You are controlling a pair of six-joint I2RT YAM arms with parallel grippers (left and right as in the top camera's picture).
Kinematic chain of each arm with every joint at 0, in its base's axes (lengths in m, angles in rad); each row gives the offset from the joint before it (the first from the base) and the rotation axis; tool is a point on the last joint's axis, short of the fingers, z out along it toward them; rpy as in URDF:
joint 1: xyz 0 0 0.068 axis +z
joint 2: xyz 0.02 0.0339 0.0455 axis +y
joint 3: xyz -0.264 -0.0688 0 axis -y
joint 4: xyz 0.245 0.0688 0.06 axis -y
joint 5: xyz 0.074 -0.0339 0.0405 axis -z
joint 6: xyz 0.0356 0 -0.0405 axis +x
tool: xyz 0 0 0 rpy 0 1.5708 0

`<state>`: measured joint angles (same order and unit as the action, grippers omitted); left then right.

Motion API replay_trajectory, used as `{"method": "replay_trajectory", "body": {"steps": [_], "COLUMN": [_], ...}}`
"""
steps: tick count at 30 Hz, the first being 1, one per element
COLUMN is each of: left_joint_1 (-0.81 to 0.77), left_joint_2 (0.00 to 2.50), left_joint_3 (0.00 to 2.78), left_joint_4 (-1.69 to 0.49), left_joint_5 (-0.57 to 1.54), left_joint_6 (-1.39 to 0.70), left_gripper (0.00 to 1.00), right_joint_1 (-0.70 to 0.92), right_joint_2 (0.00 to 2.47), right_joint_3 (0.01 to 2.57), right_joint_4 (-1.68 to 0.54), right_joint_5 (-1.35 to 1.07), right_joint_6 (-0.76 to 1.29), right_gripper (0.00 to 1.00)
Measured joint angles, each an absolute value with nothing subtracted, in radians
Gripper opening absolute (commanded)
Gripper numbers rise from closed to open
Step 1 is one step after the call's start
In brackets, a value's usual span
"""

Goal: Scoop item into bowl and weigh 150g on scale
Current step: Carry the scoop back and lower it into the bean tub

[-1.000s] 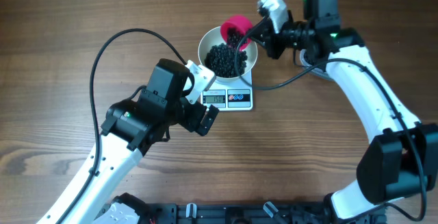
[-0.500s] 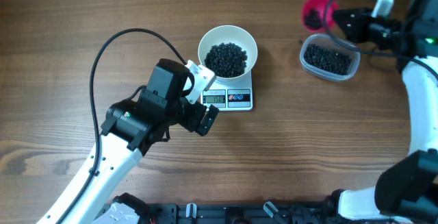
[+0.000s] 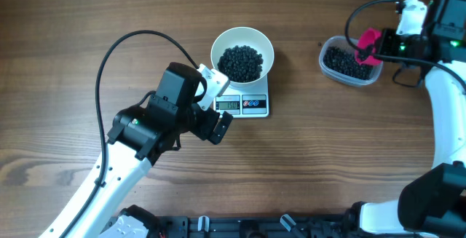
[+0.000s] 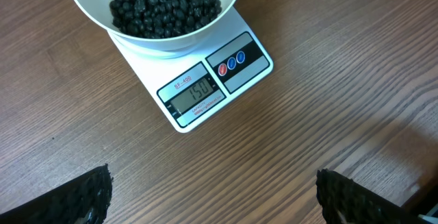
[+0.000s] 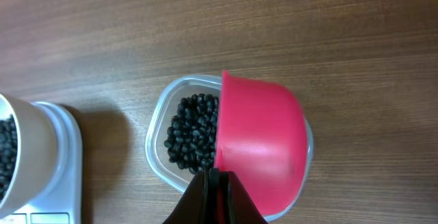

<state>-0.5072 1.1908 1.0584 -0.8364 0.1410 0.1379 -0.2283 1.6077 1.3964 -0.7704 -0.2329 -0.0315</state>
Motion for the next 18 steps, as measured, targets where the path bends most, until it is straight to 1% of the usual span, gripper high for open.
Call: {"method": "replay_trajectory", "body": {"steps": [3,9,14,18], "left_joint_1": [-0.508,-0.507,-0.508,-0.507], "left_joint_2": [1.191,1.191,1.191,1.191], "left_joint_3": [1.058,1.058,1.058,1.058], "left_joint_4": [-0.837,-0.836,-0.836,-0.836], "left_joint_5": [0.141,0.141,0.141,0.141], "left_joint_6": [0.138,0.138,0.138,0.138], "left_gripper": [1.0,1.0,1.0,1.0], "right_joint_1": [-0.124,-0.01,0.014,0.073], "right_joint_2": [1.608,1.608,1.608,1.608], "right_joint_3": [1.396,1.396,1.396,1.396], "right_joint_4": [-0.769,-0.766,-0.766,-0.766], "right_joint_5": [-0.05,0.184,0.226,0.234], "right_joint_6": [-0.031,-0.047,-0.065,-0.157], "right_gripper": [0.04,0.04,0.04,0.04]}}
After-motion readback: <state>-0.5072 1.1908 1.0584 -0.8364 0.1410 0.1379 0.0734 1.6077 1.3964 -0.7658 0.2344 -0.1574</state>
